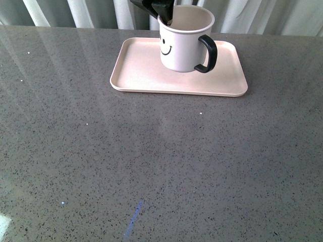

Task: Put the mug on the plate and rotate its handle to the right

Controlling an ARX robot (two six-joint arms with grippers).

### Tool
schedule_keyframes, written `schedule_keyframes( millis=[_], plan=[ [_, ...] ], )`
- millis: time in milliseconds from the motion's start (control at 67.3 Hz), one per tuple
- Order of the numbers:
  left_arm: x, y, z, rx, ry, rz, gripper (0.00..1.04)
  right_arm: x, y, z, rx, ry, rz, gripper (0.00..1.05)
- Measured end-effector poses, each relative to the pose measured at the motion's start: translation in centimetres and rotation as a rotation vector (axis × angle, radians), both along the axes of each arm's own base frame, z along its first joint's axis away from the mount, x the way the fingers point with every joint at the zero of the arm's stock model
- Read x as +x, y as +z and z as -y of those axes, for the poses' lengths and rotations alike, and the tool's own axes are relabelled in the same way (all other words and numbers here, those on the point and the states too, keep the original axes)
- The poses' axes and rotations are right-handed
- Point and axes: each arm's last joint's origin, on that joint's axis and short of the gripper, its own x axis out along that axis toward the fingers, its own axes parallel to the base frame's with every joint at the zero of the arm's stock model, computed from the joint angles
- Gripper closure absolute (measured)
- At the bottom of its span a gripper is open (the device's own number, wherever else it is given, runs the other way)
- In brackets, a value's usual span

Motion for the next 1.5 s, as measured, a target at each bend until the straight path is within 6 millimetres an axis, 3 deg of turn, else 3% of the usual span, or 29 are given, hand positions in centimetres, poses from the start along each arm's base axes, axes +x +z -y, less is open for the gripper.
schedule_keyframes(
  millis=[238,594,966,1501],
  plan=[
    [1.1,-1.7,0.4,0.016,-0.003,-0.032,1.03,0.0,0.0,0.0,0.0,0.0,0.0,0.09],
    [1.7,-1.2,0.7,-0.012,0.0,0.033,1.03,0.0,0.0,0.0,0.0,0.0,0.0,0.09],
    [2.0,-3.5,1.1,0.008,0.005,0.008,1.03,0.0,0.0,0.0,0.0,0.0,0.0,0.09],
    [1.9,-3.9,1.5,0.009,-0.001,0.002,1.03,0.0,0.0,0.0,0.0,0.0,0.0,0.09]
  ],
)
